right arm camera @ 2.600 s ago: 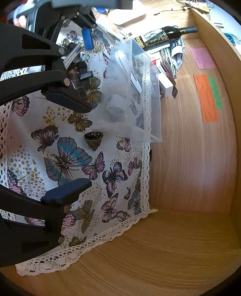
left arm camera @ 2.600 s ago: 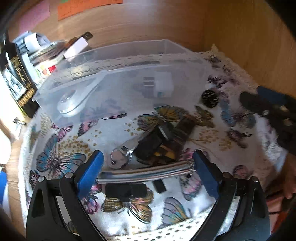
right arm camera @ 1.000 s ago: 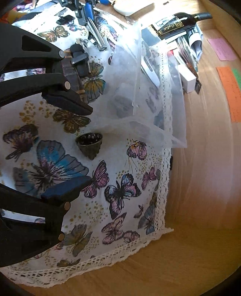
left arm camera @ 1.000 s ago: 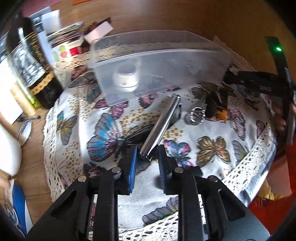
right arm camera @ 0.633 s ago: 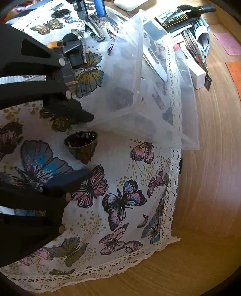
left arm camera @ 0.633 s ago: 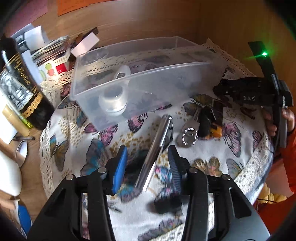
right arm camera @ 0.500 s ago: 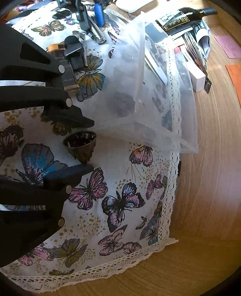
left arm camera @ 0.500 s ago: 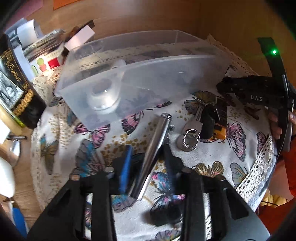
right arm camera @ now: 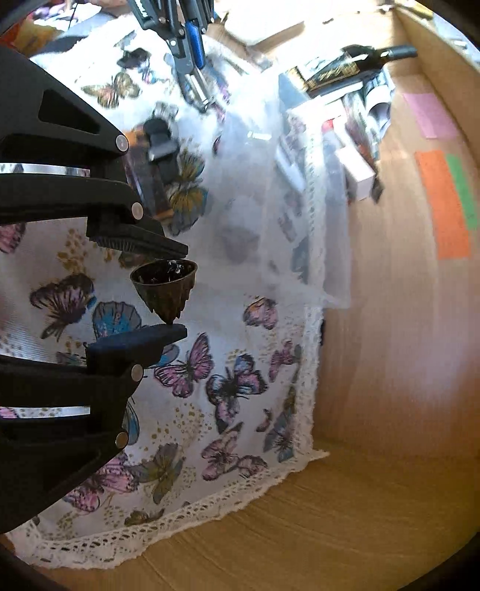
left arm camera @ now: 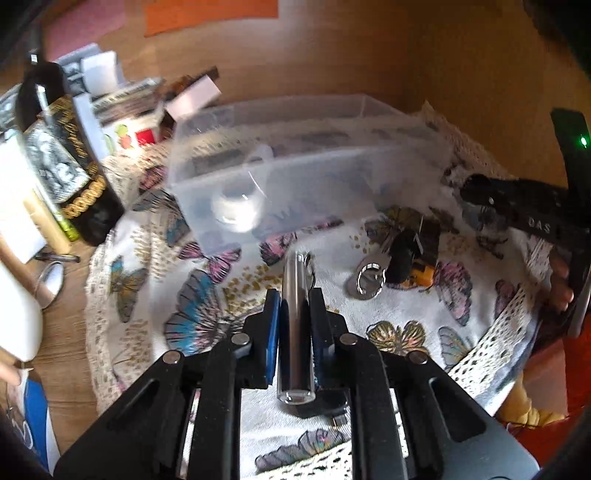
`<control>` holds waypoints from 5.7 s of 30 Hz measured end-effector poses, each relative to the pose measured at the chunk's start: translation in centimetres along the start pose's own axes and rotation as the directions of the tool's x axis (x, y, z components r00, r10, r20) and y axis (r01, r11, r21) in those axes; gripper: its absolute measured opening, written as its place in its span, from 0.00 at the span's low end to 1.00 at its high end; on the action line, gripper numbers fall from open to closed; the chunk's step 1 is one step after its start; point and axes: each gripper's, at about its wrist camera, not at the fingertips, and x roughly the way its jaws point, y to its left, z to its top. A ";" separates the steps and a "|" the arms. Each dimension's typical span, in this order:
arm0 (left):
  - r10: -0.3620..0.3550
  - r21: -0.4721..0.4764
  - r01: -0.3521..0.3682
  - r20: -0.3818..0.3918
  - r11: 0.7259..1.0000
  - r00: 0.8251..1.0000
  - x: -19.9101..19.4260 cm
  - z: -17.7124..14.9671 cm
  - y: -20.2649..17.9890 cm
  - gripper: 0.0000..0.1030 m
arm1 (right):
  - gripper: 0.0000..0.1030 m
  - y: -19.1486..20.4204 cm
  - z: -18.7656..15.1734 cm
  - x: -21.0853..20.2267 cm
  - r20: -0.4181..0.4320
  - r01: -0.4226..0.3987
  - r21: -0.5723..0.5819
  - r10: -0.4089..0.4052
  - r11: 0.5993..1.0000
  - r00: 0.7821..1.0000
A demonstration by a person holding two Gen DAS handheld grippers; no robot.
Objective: Organize rigid objects
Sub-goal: 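Place the rod into the clear box with the left tool while the right tool drops the cone in, then grasp the black USB stick with the left tool while the right tool grasps the black-and-orange battery pack, then drop the USB stick into the box with the left tool while the right tool releases the battery pack inside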
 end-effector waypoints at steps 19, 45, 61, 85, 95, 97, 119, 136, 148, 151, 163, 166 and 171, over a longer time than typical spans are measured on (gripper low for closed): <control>0.064 -0.049 -0.051 0.313 0.997 0.948 -8.1 6.2 1.1 0.14 | 0.32 3.5 4.1 -6.0 0.238 -0.064 -0.072 0.080 0.995 0.968; 0.063 -0.080 -0.043 0.271 0.996 0.960 1.2 15.4 2.8 0.14 | 0.32 5.4 9.1 3.2 0.119 -0.168 -0.091 0.179 0.981 0.977; 0.025 -0.111 -0.013 0.104 0.994 0.994 5.3 13.8 2.8 0.29 | 0.36 6.6 8.5 6.5 0.008 -0.152 -0.127 0.154 0.980 0.988; 0.112 -0.118 -0.092 0.176 0.989 0.978 -3.8 4.4 0.9 0.94 | 0.56 5.6 2.9 -3.4 0.148 -0.092 -0.105 0.107 0.990 0.983; 0.073 -0.116 -0.068 0.040 0.991 0.997 -2.5 -2.5 0.0 0.94 | 0.67 5.3 -1.4 -3.2 0.065 -0.086 -0.094 0.092 0.992 0.994; 0.061 -0.127 -0.058 0.017 0.990 0.998 -2.3 -3.5 0.0 0.94 | 0.69 5.4 -2.0 -2.8 0.033 -0.099 -0.094 0.102 0.991 0.994; 0.031 -0.065 -0.031 0.004 0.997 1.000 -1.1 -6.0 -0.5 0.33 | 0.86 6.9 -1.0 4.7 -0.197 -0.158 -0.208 0.117 0.965 0.973; 0.056 -0.128 -0.038 0.138 0.991 0.989 -3.9 0.0 1.4 0.33 | 0.78 4.2 -0.1 -0.4 -0.014 -0.110 -0.117 0.109 0.987 0.994; 0.094 -0.108 -0.066 0.271 0.992 0.958 -5.7 6.1 1.6 0.33 | 0.79 3.2 5.6 -4.1 0.213 -0.104 -0.038 0.110 0.994 0.971; 0.083 -0.113 -0.054 0.275 0.992 0.958 -5.3 7.3 2.0 0.33 | 0.79 3.2 6.7 -4.0 0.238 -0.108 -0.031 0.112 0.994 0.965; 0.035 -0.141 -0.010 0.172 0.990 0.985 0.1 10.4 3.5 0.33 | 0.79 4.3 9.3 1.9 0.156 -0.127 -0.012 0.127 0.992 0.979; 0.014 -0.145 0.005 0.130 0.989 0.991 1.9 10.4 3.8 0.33 | 0.79 4.6 9.4 3.8 0.106 -0.146 -0.016 0.147 0.989 0.983; 0.027 -0.132 -0.014 0.096 0.991 0.995 4.2 10.6 3.7 0.33 | 0.79 5.4 9.1 6.2 0.047 -0.138 -0.044 0.140 0.989 0.989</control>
